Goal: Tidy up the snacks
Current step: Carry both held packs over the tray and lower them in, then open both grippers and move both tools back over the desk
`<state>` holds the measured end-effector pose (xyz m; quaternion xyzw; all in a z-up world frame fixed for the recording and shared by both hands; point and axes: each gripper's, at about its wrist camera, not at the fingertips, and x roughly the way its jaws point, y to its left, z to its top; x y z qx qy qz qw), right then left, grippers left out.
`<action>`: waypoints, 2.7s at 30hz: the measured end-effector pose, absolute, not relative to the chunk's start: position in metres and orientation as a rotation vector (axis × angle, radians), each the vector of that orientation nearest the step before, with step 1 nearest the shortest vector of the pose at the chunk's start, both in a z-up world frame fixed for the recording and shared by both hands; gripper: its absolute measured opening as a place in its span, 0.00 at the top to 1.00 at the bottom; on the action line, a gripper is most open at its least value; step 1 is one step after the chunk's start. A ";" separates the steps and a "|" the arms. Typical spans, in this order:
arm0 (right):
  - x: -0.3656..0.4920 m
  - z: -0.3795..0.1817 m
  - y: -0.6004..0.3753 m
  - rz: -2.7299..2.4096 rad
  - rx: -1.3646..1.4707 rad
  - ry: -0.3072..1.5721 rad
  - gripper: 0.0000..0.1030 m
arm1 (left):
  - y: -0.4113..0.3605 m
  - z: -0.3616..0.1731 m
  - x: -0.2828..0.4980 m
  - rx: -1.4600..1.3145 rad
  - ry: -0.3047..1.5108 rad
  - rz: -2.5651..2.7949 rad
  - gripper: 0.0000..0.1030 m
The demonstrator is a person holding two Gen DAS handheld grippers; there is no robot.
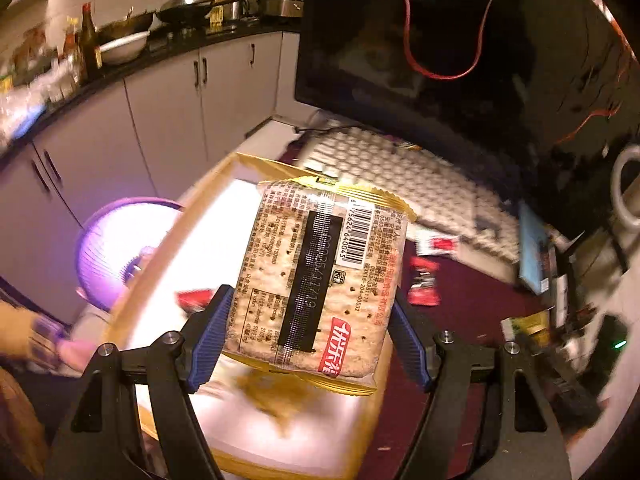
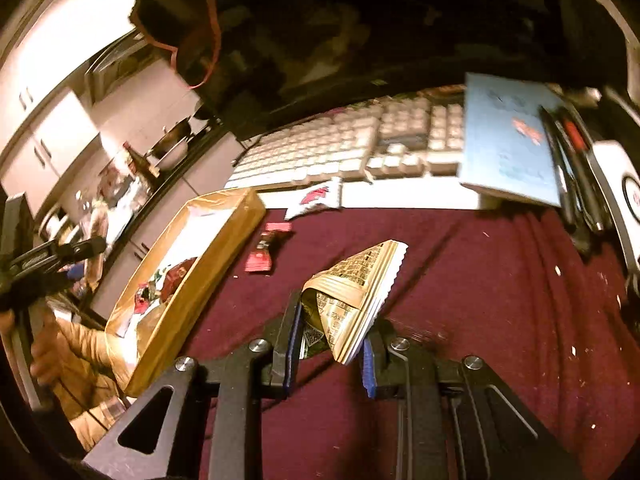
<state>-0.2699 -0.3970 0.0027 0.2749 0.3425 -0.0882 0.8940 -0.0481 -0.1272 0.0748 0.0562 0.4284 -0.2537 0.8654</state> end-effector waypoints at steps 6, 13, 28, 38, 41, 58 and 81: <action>-0.232 0.036 -0.341 -0.085 0.443 0.719 0.76 | -0.117 0.042 -0.004 0.121 0.933 -0.560 0.29; -0.155 0.051 -0.280 0.005 0.390 0.744 0.76 | -0.110 0.015 0.033 0.012 0.977 -0.602 0.29; -0.034 0.002 -0.282 -0.098 0.489 0.837 0.76 | -0.110 0.002 0.042 0.076 0.992 -0.659 0.32; -0.026 -0.016 -0.272 -0.080 0.437 0.879 0.75 | -0.104 0.004 0.046 0.045 0.973 -0.608 0.33; -0.025 -0.016 -0.268 -0.075 0.407 0.875 0.73 | -0.108 -0.002 0.048 0.071 0.994 -0.577 0.33; -0.154 0.046 -0.352 -0.167 0.556 0.712 0.31 | -0.128 0.066 -0.029 -0.010 0.833 -0.738 0.21; -0.082 0.011 -0.404 -0.183 0.398 0.915 0.42 | -0.146 0.039 -0.084 -0.028 0.809 -0.672 0.21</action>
